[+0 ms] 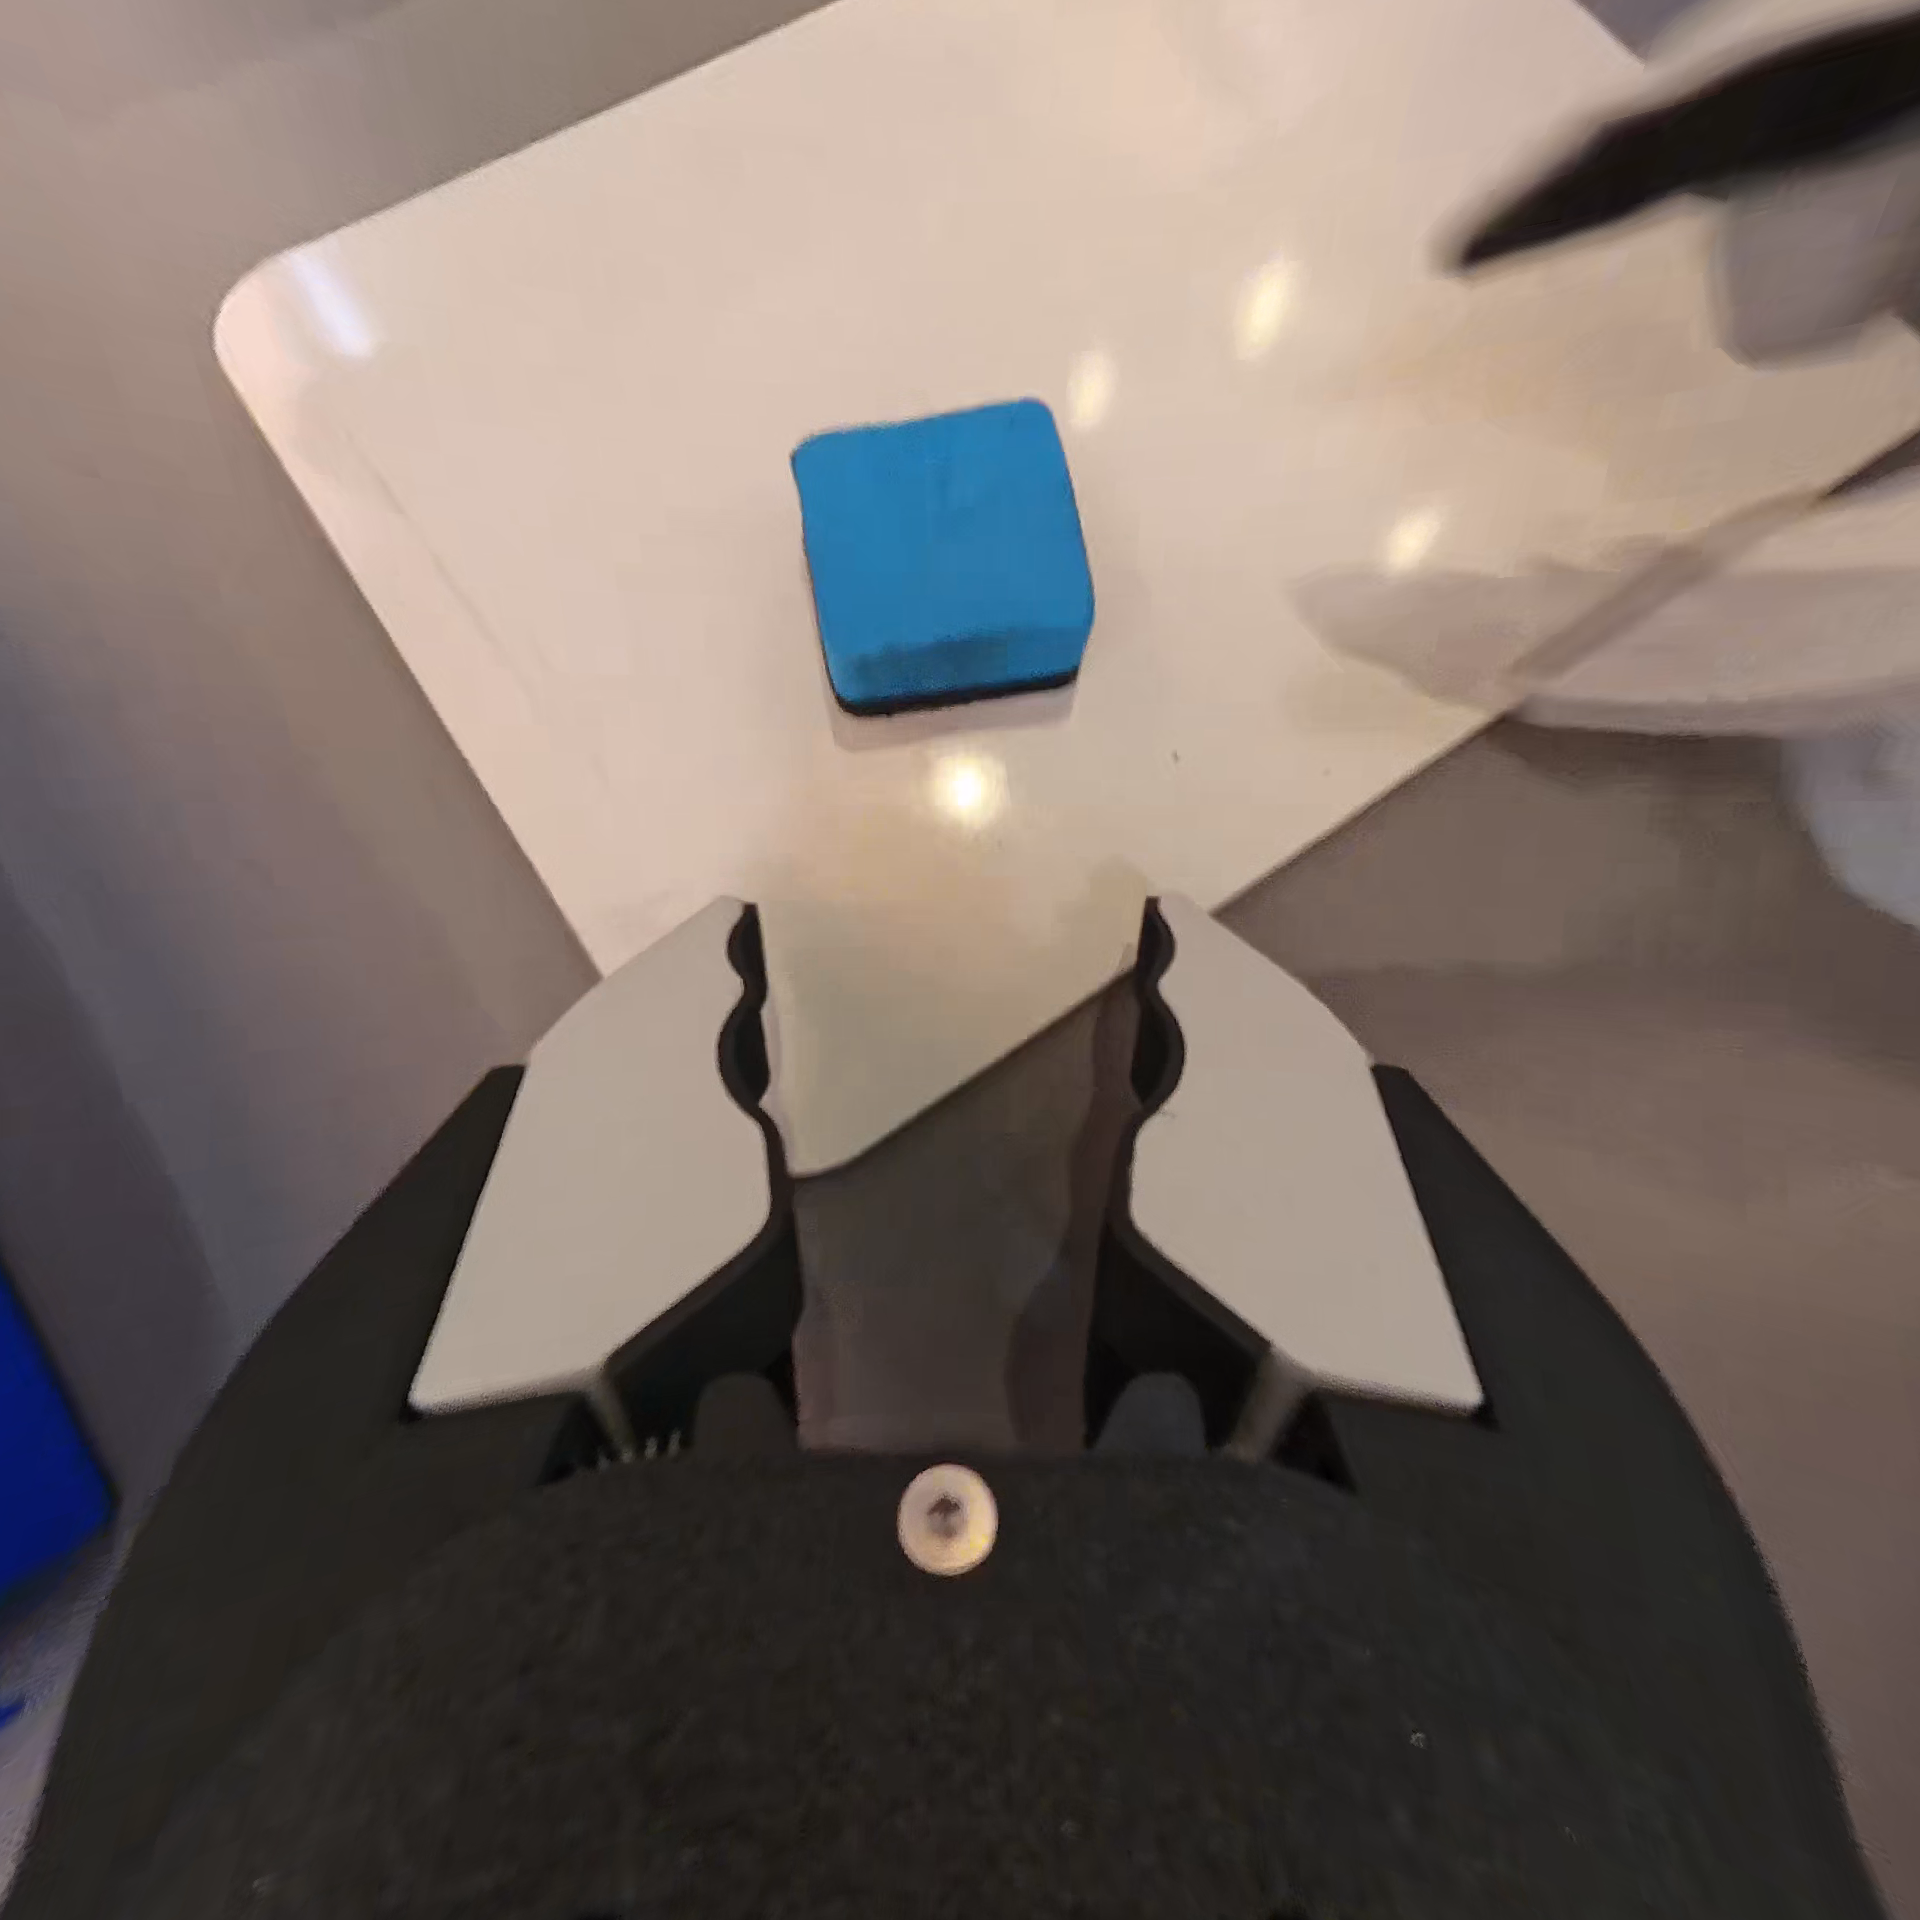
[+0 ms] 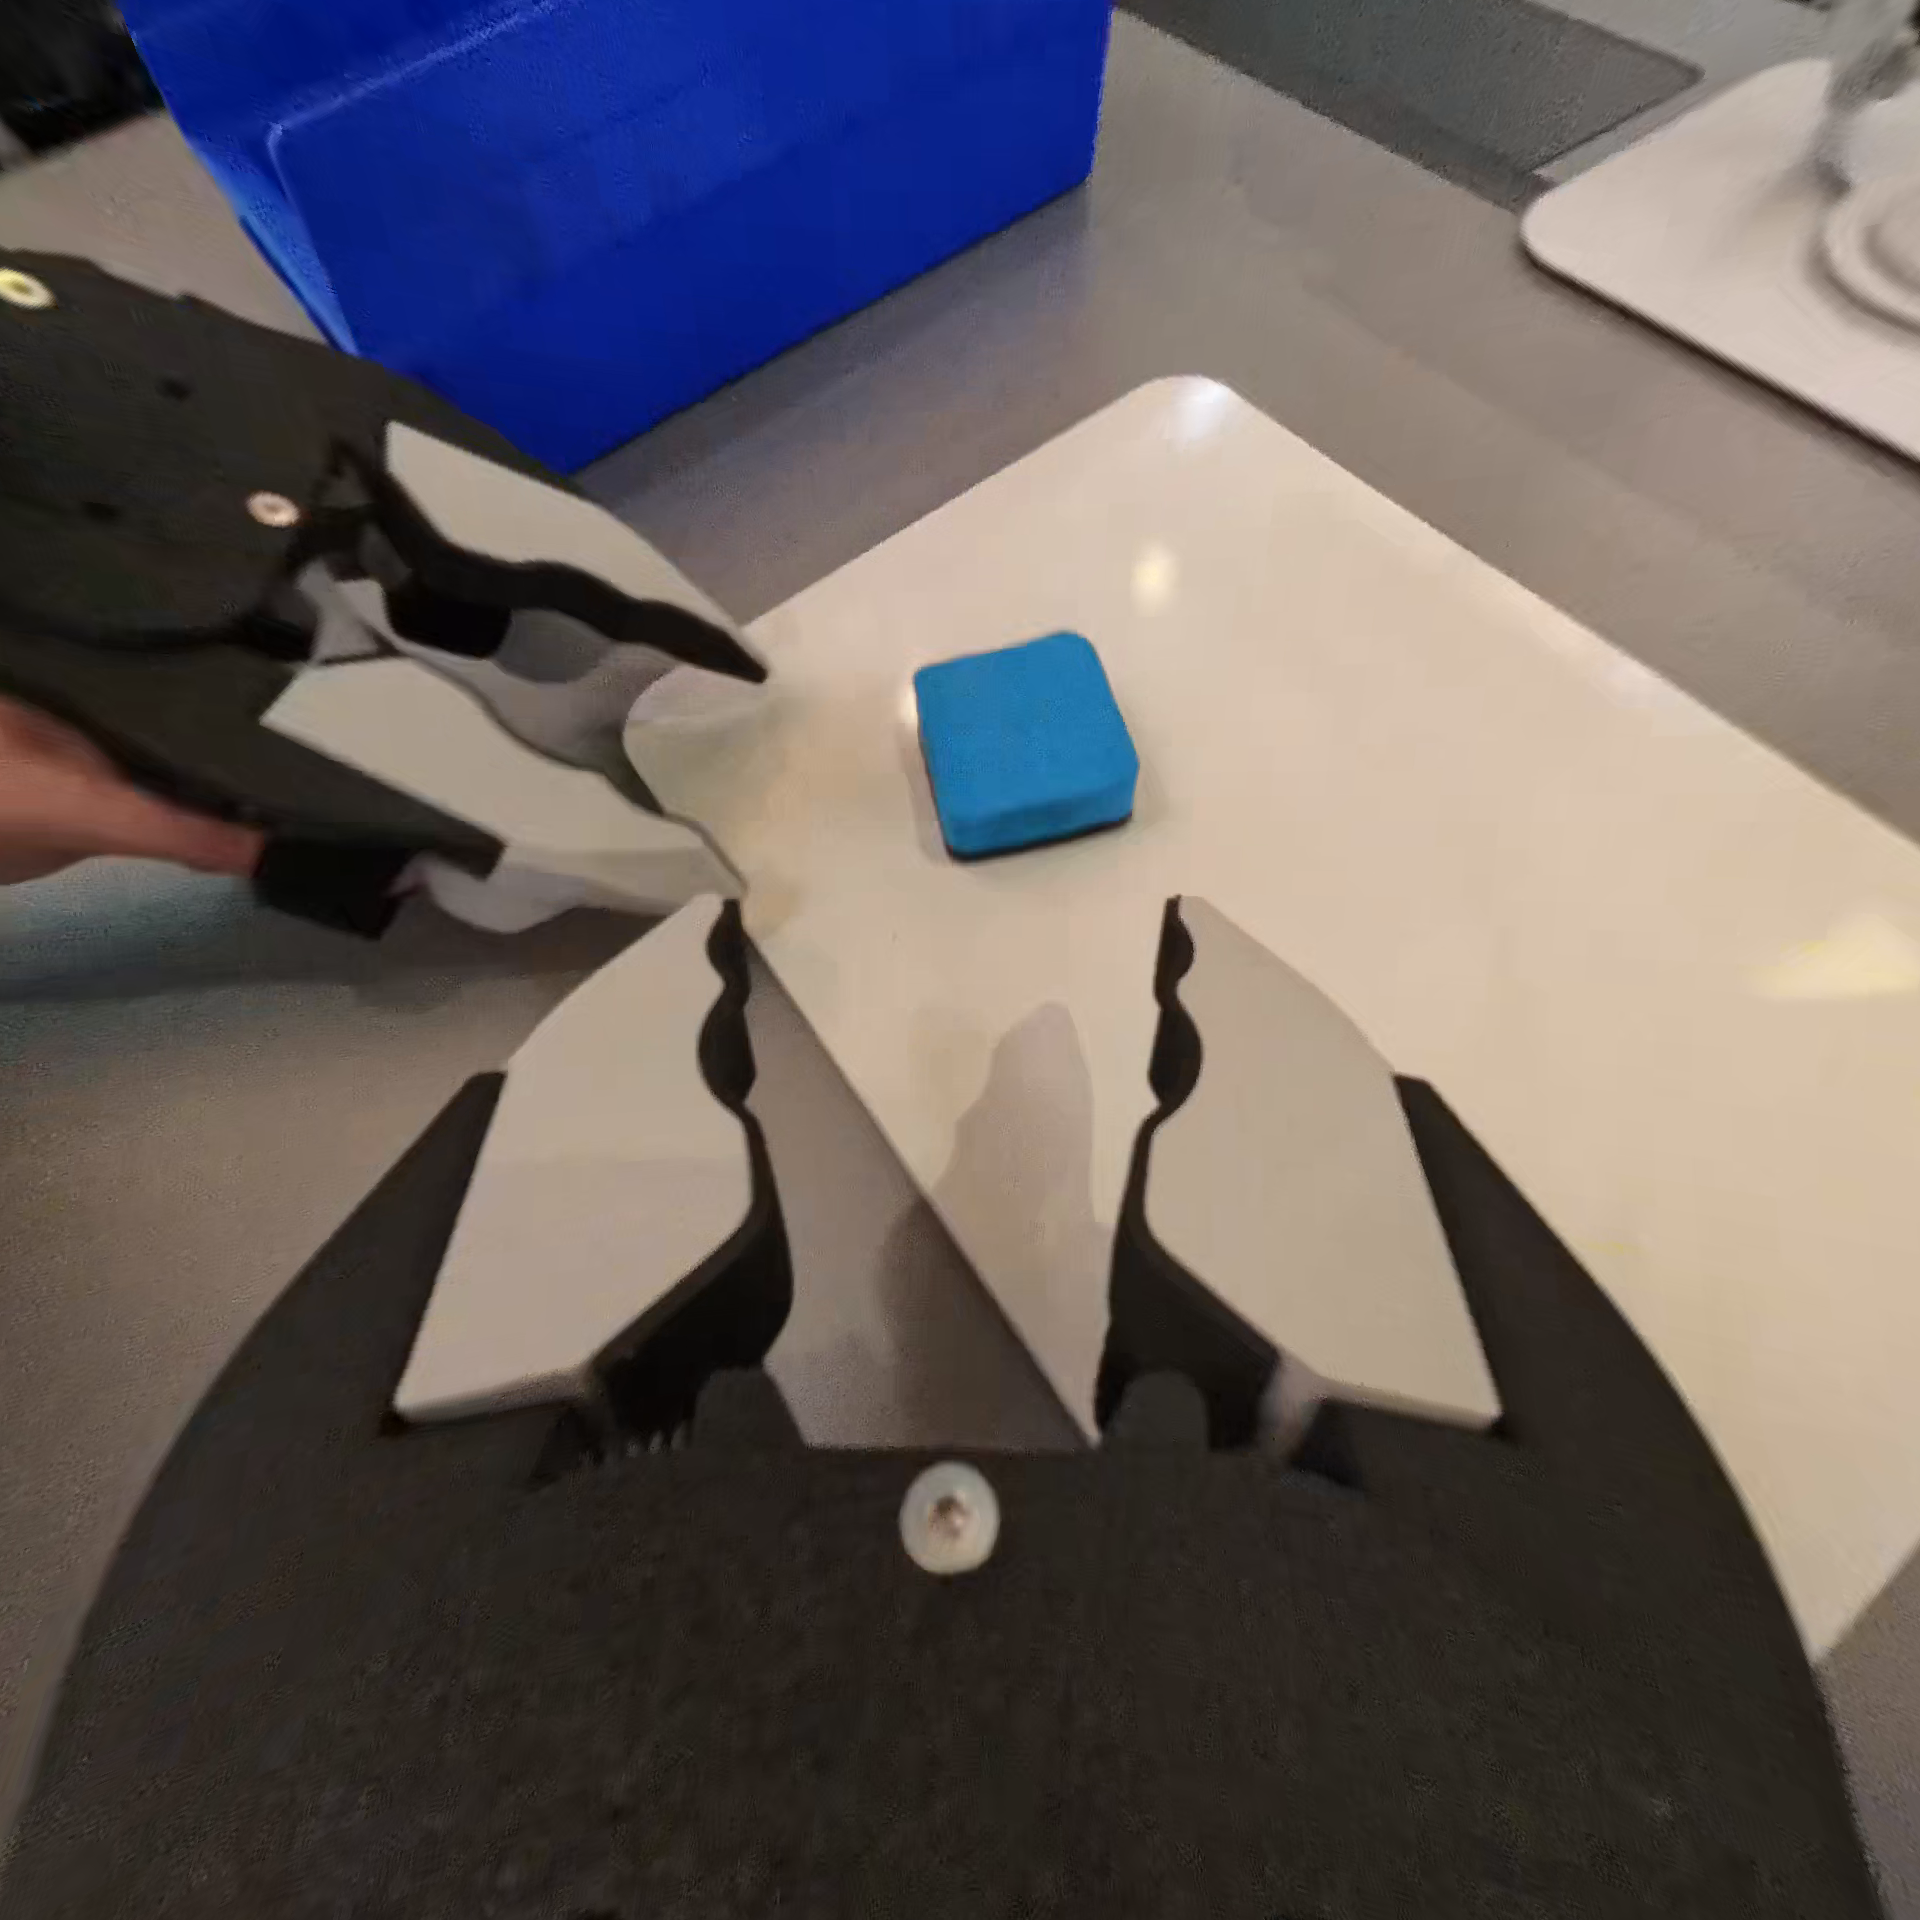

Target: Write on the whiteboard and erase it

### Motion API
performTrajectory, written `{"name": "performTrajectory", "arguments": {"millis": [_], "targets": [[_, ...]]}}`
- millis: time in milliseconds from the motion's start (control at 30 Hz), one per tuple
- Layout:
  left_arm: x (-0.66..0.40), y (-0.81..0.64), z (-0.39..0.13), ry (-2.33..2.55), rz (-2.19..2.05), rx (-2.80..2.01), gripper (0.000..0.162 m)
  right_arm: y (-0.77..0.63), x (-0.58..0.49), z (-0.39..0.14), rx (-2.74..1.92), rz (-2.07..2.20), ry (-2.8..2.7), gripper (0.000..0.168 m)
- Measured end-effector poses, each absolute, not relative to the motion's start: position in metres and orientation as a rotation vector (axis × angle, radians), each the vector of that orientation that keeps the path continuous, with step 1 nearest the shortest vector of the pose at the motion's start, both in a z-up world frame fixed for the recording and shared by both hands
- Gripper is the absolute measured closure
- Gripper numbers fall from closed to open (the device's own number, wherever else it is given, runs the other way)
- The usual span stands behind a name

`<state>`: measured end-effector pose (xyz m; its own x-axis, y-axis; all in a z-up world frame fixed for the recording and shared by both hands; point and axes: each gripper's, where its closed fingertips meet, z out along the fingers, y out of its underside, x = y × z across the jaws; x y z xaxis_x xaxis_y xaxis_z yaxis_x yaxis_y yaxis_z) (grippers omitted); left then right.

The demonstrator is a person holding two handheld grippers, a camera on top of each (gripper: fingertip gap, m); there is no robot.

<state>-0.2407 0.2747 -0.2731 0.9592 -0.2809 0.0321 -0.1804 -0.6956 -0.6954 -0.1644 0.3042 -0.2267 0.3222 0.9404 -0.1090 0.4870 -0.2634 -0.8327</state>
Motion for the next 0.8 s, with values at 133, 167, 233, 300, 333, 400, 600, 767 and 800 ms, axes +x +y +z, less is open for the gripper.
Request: {"name": "performTrajectory", "arguments": {"millis": [133, 167, 233, 300, 333, 400, 600, 767, 800], "targets": [[-0.250, 0.257, -0.272, 0.310, -0.207, -2.308, 0.097, 0.331, -0.224, -0.247, -1.883, 0.677, -1.494, 0.076], [-0.253, 0.256, -0.273, 0.302, -0.209, -2.308, 0.097, 0.334, -0.231, -0.257, -1.923, 0.648, -1.536, 0.076], [-0.255, 0.253, -0.274, 0.300, -0.248, -2.312, 0.097, 0.333, -0.235, -0.277, -2.038, 0.589, -1.619, 0.114], [-0.260, 0.252, -0.272, 0.290, -0.262, -2.304, 0.098, 0.339, -0.234, -0.263, -2.032, 0.544, -1.585, 0.115], [-0.263, 0.251, -0.271, 0.287, -0.269, -2.295, 0.098, 0.336, -0.232, -0.246, -2.019, 0.592, -1.562, 0.115], [-0.266, 0.248, -0.268, 0.267, -0.290, -2.277, 0.100, 0.330, -0.217, -0.203, -1.987, 0.683, -1.477, 0.115], [-0.267, 0.244, -0.267, 0.240, -0.353, -2.280, 0.099, 0.366, -0.066, -0.069, -1.860, 0.523, -0.935, 0.114], [-0.266, 0.242, -0.270, 0.250, -0.342, -2.293, 0.099, 0.410, 0.088, -0.053, -1.957, 0.359, -0.501, 0.114], [-0.266, 0.242, -0.270, 0.252, -0.338, -2.293, 0.099, 0.418, 0.107, -0.057, -1.976, 0.367, -0.442, 0.114]]}}
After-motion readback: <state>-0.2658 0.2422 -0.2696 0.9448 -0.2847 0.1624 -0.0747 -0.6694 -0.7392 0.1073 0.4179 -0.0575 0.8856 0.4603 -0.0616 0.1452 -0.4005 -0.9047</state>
